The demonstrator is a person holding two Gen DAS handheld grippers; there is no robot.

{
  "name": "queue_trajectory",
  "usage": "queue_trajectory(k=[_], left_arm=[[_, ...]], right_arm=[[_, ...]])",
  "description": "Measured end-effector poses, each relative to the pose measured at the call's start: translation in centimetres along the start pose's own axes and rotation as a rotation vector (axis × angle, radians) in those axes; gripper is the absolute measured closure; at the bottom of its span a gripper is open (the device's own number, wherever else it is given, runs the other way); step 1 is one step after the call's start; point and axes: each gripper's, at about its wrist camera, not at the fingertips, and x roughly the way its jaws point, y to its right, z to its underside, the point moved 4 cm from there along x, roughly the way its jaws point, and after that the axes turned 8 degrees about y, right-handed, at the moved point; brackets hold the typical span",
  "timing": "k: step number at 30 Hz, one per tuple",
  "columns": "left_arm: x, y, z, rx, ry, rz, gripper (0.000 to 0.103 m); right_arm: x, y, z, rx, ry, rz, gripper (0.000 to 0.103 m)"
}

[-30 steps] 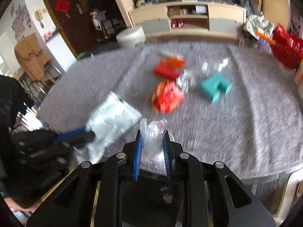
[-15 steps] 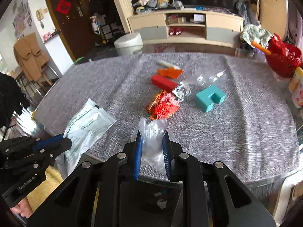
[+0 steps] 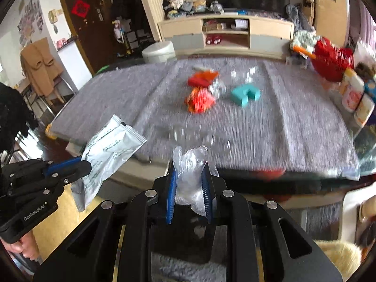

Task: Collect trash
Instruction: 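Drop the snack wrapper and plastic bag into the black bin with both tools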

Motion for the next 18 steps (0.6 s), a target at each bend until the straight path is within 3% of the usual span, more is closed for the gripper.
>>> queue_trajectory(k=[9,18], left_arm=[[3.9,0.4,7.0,-0.037,-0.159,0.071,0.094],[8.8,0.5,11.1,-0.052,-0.298,0.113,0.094]], right_arm=[[3.1,-0.5,5.9,0.03,-0.136,-0.023,0.082],[7.6,0.7,9.6,0.098,-0.266,-0.032,0.082]])
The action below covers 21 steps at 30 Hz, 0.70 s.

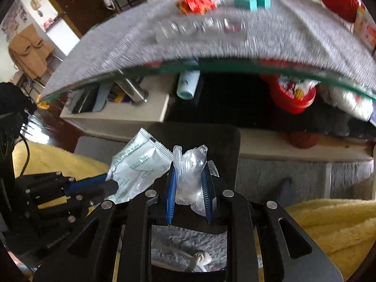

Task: Collect trash
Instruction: 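Drop the snack wrapper and plastic bag into the black bin with both tools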

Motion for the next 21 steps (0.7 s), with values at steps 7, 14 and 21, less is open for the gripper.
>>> queue_trajectory(k=[7,14,21], left_arm=[[2.9,-0.7,0.9,-0.02,-0.067,0.017,0.094],[2.9,-1.4,0.4,-0.042,-0.065,0.004,0.074],[1.7,-2.3,-0.7,-0.055,-0.029,-0.036,0.046]], right_arm=[[2.8,0.6,0.9,0.034,-0.06,-0.023,0.079],[3.3,0.8,0.1,0.042,-0.063,-0.018,0.056],[1.5,2.2,-1.4,0.077,-0.005,0.008,0.036]])
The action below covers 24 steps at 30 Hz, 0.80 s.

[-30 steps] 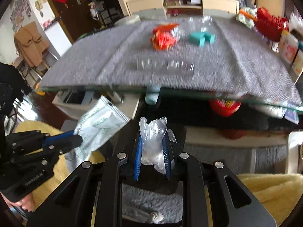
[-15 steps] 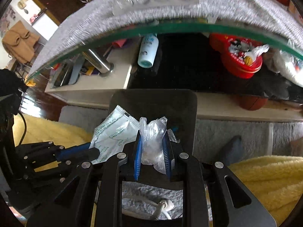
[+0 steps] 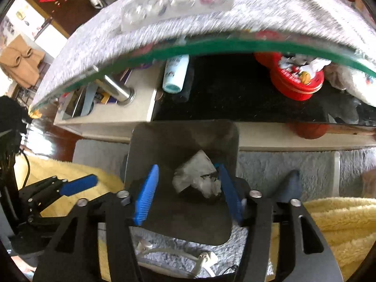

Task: Collect trash
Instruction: 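Drop the snack wrapper and plastic bag into the black bin with both tools, then grasp the red wrapper with the left tool while the right tool grasps the blister pack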

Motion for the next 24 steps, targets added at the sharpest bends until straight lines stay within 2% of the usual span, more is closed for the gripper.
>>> queue_trajectory(k=[2,6,10,14,19,22,24], left_arm=[[-1.0,-0.3,-0.7,0.001,0.025,-0.016,0.041],[-3.3,-0.9,-2.4,0.003,0.082,-0.037,0.035],[-5.1,-1.1,-4.3,-0.002,0.118,-0.043,0.034],[-6.2,-0.9,-6.5,-0.001,0.144,-0.049,0.033],[-7.4,-1.1,-10.1,-0.02,0.178,-0.057,0.031],[-7.9,-1.3,-12.0,-0.034,0.192,-0.06,0.03],[-8.0,-1.3,-13.3,-0.04,0.197,-0.053,0.03]], right_arm=[[-1.3,0.5,-0.8,0.003,0.038,0.026,0.024],[-4.2,1.1,-2.9,-0.014,0.12,0.053,0.022],[-5.9,1.1,-5.6,-0.067,0.189,0.084,0.022],[-5.5,0.9,-7.8,-0.083,0.191,0.08,0.022],[-3.9,-0.3,-10.3,-0.166,0.164,0.074,0.021],[-3.2,-0.7,-11.8,-0.216,0.169,0.084,0.013],[-2.7,-0.8,-12.6,-0.241,0.168,0.086,0.013]])
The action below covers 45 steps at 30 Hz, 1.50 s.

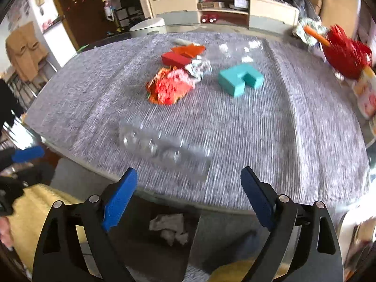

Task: Collect trash
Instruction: 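Grasp the red wrapper with the left tool while the right tool grasps the blister pack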

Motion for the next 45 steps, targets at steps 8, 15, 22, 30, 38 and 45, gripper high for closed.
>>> queue_trajectory(k=[8,15,22,30,38,45], left_arm=[[1.5,0.3,-3.4,-0.007,-0.002,0.006,0.029],[3.2,0.9,-5.4,0.014,-0.013,-0.001,0.029],[5.3,2.3,-6.6,0.04,-0.031,0.022,0.029],[8.8,5.7,-8.2,0.103,-0.057,0.081,0.03],[13.3,7.9,-9.5,0.126,-0.094,0.119,0.042],[14.0,8.1,-9.1,0.145,-0.097,0.157,0.066]], right_arm=[[2.7,-0.8,-0.7,-0.042,-0.053,-0.11,0.02],[2.3,-0.8,-0.7,-0.052,-0.042,-0.123,0.032],[1.0,2.9,-1.3,0.02,-0.017,-0.026,0.032],[0.7,7.3,-1.8,0.102,-0.013,0.072,0.032],[1.1,8.8,-2.3,0.145,-0.01,0.098,0.032],[0.8,8.5,-1.9,0.158,-0.008,0.086,0.032]])
